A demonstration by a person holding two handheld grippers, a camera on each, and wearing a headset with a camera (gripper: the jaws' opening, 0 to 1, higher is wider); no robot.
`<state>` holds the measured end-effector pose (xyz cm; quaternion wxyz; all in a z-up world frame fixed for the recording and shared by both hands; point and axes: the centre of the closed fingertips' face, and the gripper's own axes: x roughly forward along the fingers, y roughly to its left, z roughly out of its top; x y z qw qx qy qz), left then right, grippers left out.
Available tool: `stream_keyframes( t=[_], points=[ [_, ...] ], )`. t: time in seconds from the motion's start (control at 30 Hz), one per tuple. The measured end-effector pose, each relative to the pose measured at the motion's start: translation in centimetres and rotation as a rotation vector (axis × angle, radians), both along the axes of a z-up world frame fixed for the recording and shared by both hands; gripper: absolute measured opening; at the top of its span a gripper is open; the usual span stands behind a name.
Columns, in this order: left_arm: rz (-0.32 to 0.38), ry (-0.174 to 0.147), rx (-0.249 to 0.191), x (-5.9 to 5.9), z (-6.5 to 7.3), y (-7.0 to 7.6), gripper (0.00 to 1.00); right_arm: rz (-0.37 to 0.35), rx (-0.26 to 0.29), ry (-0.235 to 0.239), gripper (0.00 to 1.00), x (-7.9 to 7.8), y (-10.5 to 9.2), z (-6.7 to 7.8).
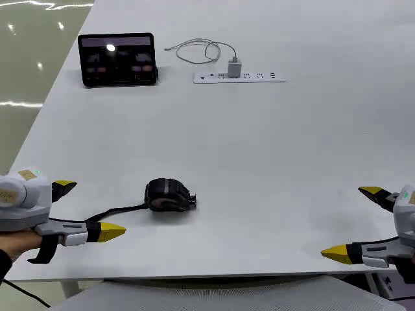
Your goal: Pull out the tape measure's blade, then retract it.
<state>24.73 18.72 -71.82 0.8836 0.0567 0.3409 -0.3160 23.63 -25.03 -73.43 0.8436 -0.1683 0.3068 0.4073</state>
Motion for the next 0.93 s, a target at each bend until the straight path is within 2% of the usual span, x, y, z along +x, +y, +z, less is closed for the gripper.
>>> stream_keyframes(
  t=[0.07, 0.1, 0.13, 0.17, 0.3, 0.7, 0.93],
  points=[
    [0.005, -0.002, 0.007, 0.0, -0.1, 0.2, 1.00, -0.004, 0.002, 0.001, 1.00, -0.2, -0.1, 0.1],
    [0.027, -0.021, 0.040, 0.3, -0.1, 0.8, 1.00, -0.005, 0.001, -0.002, 1.00, -0.2, -0.2, 0.1],
    [0.032, -0.015, 0.042, 0.3, -0.2, 0.9, 1.00, -0.006, 0.001, -0.003, 1.00, -0.2, -0.2, 0.2],
    [0.035, -0.006, 0.017, 0.3, -0.1, 0.8, 1.00, -0.008, -0.001, -0.005, 1.00, -0.1, -0.3, 0.3],
    [0.032, -0.010, 0.012, 0.3, 0.2, 0.7, 1.00, -0.021, 0.001, -0.012, 1.00, 0.1, -0.7, 0.6],
    [0.016, 0.000, 0.008, -0.1, 0.4, 0.4, 1.00, -0.034, 0.005, -0.015, 1.00, 0.2, -1.4, 0.7],
    [0.006, -0.003, 0.022, 0.0, 0.5, 0.1, 1.00, -0.037, 0.007, -0.023, 1.00, 0.2, -1.4, 0.5]
  ],
)
